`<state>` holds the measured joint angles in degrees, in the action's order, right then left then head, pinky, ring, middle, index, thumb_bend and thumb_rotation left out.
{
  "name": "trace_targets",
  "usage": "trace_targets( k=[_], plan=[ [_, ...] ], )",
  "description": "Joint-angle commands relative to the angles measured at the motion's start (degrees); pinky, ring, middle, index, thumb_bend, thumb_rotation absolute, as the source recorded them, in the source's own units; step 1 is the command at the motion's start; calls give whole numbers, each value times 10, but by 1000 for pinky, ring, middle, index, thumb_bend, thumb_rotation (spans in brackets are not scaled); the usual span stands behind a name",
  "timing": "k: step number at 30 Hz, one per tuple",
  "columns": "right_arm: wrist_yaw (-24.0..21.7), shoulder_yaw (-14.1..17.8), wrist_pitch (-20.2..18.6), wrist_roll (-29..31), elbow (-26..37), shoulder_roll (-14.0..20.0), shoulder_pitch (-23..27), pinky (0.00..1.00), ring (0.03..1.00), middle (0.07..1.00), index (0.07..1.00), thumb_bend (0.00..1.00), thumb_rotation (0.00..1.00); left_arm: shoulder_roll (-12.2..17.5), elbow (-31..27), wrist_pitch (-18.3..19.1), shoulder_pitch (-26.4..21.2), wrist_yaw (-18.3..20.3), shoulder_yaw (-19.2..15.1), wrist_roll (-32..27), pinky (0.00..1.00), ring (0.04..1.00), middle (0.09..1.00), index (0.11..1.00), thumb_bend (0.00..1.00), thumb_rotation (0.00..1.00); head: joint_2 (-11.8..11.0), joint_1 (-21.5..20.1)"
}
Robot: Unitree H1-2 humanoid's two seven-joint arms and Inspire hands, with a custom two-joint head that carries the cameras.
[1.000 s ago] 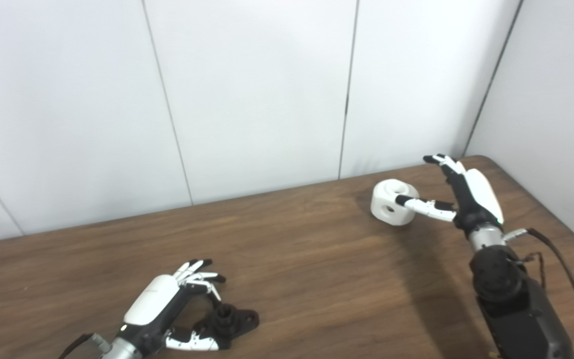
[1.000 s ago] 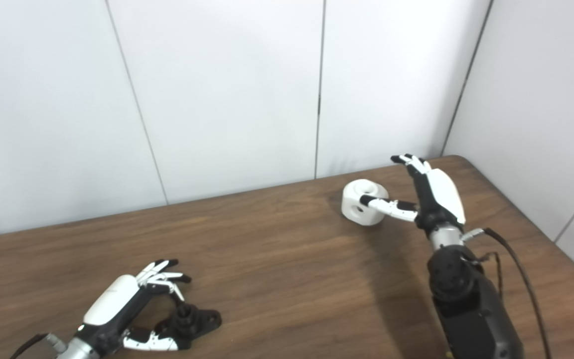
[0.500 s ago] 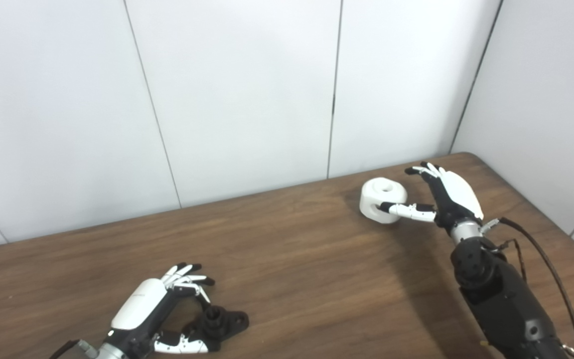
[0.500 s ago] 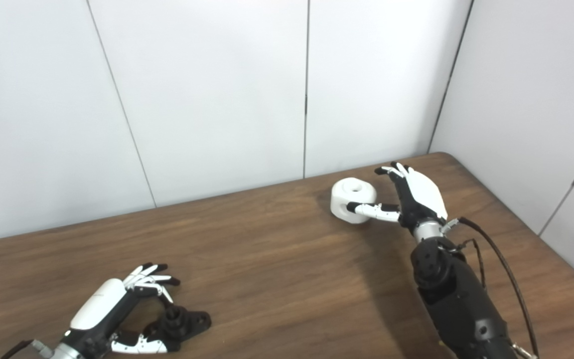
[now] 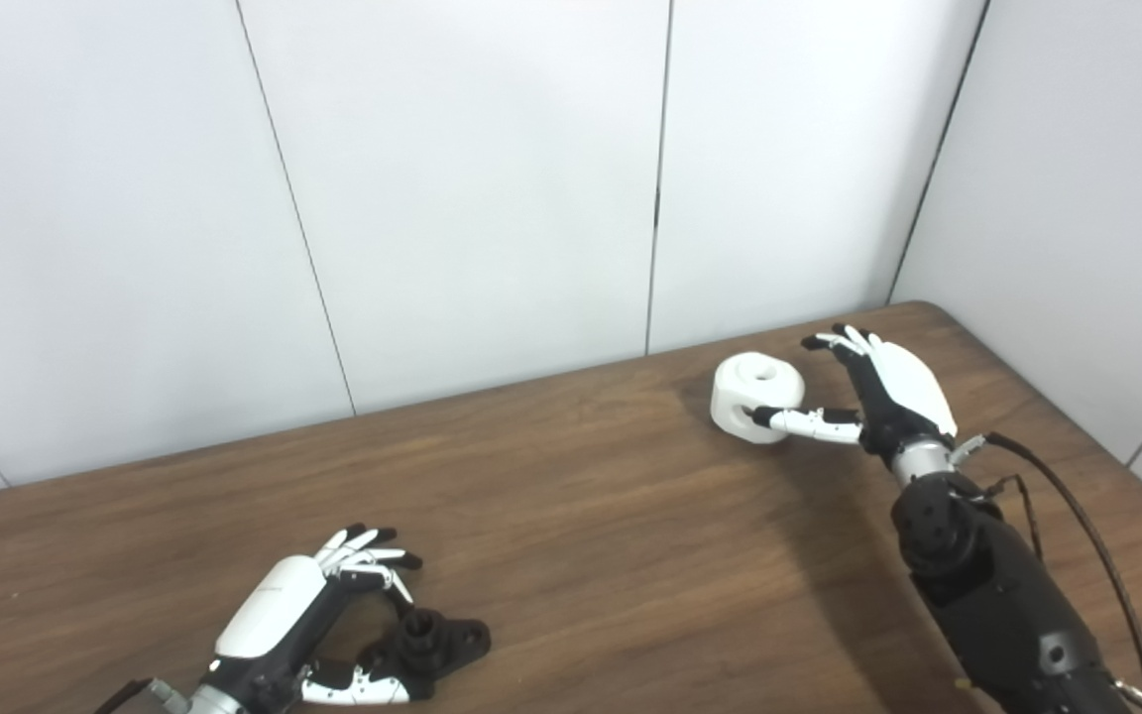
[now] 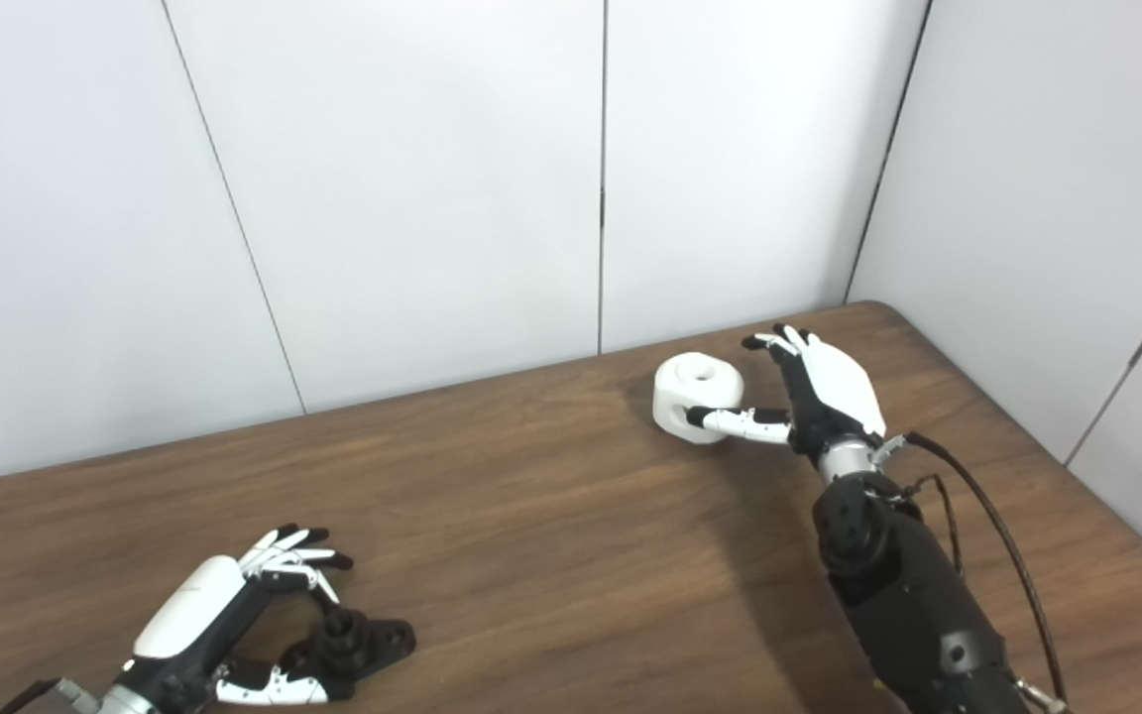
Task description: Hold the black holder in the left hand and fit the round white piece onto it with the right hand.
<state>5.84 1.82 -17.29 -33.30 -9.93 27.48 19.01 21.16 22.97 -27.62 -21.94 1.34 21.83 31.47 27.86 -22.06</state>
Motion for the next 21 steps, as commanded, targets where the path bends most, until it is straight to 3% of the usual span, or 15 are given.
trace_targets(
  k=[1, 10, 21],
  plan=[
    [13, 2, 13, -7, 16, 18, 27, 1000, 1000, 961, 830, 915, 584, 20, 7, 13, 7, 12, -4, 13, 1000, 937, 798, 482, 521, 45, 0, 0],
    [28, -17, 9, -29, -5, 14, 32, 1000, 1000, 938, 804, 944, 590, 20, 0, 9, 11, 10, -5, 7, 1000, 928, 791, 482, 521, 44, 1, 2],
    [18, -34, -12, -39, -15, 15, 42, 1000, 1000, 946, 811, 910, 605, 20, -11, 13, 13, 18, -11, 9, 1000, 927, 791, 482, 522, 45, 2, 2]
  ],
)
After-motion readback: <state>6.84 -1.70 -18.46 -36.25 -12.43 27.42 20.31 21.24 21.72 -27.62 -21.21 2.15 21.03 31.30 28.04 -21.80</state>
